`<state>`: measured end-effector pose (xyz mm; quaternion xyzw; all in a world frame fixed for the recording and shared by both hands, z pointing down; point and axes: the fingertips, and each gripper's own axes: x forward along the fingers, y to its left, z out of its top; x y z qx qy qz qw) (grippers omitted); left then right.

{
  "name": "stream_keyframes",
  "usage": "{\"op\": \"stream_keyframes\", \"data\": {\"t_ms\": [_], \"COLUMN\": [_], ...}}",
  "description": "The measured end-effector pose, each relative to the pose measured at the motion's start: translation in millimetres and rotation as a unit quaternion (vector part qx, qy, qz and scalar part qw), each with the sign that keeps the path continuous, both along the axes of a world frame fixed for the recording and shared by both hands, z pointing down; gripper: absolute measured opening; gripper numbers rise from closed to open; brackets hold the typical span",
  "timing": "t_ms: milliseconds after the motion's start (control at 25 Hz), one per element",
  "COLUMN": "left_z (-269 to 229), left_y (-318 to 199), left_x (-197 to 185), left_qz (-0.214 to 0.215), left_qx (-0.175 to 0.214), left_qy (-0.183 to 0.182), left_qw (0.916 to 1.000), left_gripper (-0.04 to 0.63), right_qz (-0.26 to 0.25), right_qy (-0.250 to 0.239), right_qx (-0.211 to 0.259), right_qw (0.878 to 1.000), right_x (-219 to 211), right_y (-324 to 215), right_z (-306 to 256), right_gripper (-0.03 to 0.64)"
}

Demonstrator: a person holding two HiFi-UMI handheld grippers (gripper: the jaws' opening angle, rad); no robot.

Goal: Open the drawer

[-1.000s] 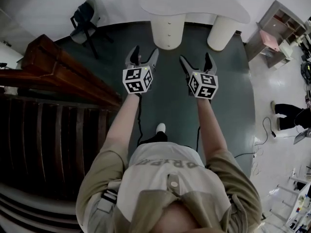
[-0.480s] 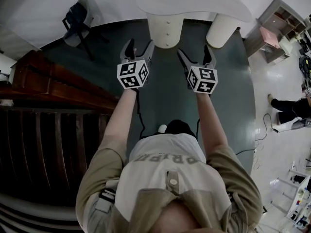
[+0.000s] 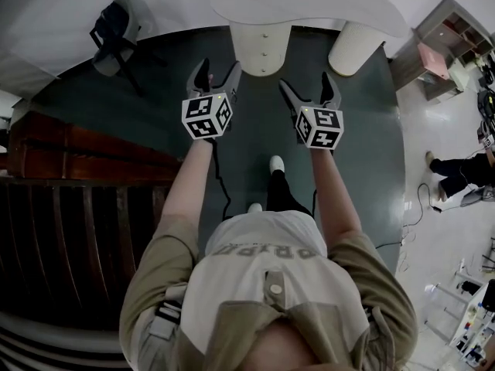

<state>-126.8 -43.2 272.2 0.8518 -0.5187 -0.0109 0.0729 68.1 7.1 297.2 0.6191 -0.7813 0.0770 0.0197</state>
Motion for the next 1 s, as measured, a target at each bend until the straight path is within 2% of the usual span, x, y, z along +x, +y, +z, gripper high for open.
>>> {"op": "stream_keyframes", "data": {"t_ms": [240,400,640,800,1000], "left_z": [-1.2,4.6,9.5,16.3,25.2], "left_y": [-66.4,-104.5,-156.4,-183.6,-203.4], "left_x": [28.5,45.6,67.2,75.6,79.6], "left_qz": [-0.007,-0.007,-0.011,-0.019,-0.028], "left_qx": [-0.005,-0.02,-0.023,-0.027,-0.03], "left_qy": [0.016,0.024,0.019,0.033,0.021], "left_qw": [0.9998,0.9995,0.9995,0.9989,0.9989], "left_gripper": [0.353,0.353,0.353,0.353,0.353], "right_qz": [-0.02,-0.037,-0.047,-0.07,-0.073], "right_qy": [0.004,0.0,-0.004,-0.004,-0.01], "right_qx": [0.002,-0.014,-0.017,-0.02,-0.019], "right_qw": [1.0,0.999,0.999,0.997,0.997], "right_x": [14.9,24.7,45.9,52.2,60.6], "right_y": [-69.4,-109.3,-161.5,-189.1,-211.6], "right_z": [-2.2,6.0,12.1,20.2,25.8], "right_gripper": [0.505,0.505,0.505,0.52,0.52]}}
